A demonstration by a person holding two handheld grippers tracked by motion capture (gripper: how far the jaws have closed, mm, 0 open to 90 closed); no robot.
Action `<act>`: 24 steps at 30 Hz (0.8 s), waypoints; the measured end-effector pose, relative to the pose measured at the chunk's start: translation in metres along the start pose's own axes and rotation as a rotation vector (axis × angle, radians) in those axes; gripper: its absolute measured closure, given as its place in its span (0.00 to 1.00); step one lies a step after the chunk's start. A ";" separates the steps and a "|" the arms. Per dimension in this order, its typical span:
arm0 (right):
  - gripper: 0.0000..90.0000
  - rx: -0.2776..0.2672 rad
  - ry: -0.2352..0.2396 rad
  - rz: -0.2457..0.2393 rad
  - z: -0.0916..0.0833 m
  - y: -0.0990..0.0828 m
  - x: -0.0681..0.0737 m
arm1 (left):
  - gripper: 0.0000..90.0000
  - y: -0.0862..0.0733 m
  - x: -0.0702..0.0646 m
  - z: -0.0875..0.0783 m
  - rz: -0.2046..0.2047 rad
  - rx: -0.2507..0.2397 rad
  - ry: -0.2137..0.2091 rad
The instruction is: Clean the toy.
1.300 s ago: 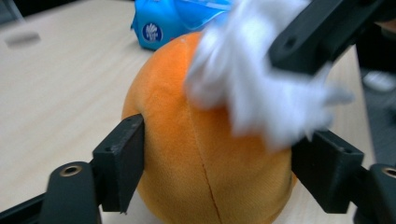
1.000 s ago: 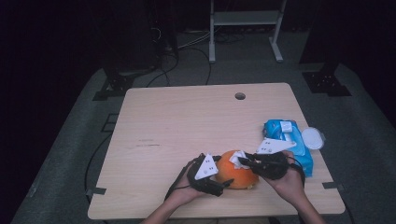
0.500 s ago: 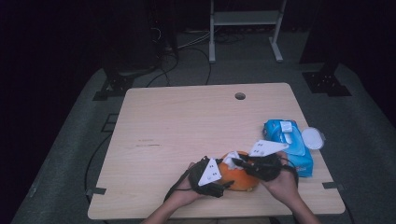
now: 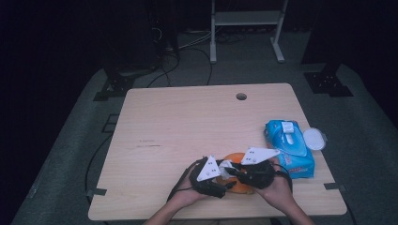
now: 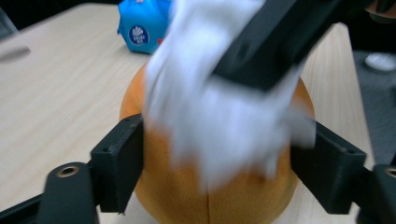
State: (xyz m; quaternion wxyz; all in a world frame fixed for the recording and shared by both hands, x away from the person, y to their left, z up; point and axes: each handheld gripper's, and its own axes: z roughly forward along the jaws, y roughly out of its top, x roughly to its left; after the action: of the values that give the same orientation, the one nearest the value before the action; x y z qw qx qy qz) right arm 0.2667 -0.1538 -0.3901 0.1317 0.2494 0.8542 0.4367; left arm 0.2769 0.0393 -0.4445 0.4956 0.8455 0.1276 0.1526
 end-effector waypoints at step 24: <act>0.88 -0.006 -0.018 0.063 -0.017 -0.017 -0.033 | 0.25 -0.009 0.019 -0.006 -0.064 -0.001 -0.052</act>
State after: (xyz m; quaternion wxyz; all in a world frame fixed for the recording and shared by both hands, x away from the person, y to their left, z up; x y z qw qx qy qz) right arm 0.2819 -0.1919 -0.3934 0.1261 0.2798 0.8435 0.4409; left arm 0.2916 0.0549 -0.4472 0.5038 0.8444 0.1415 0.1147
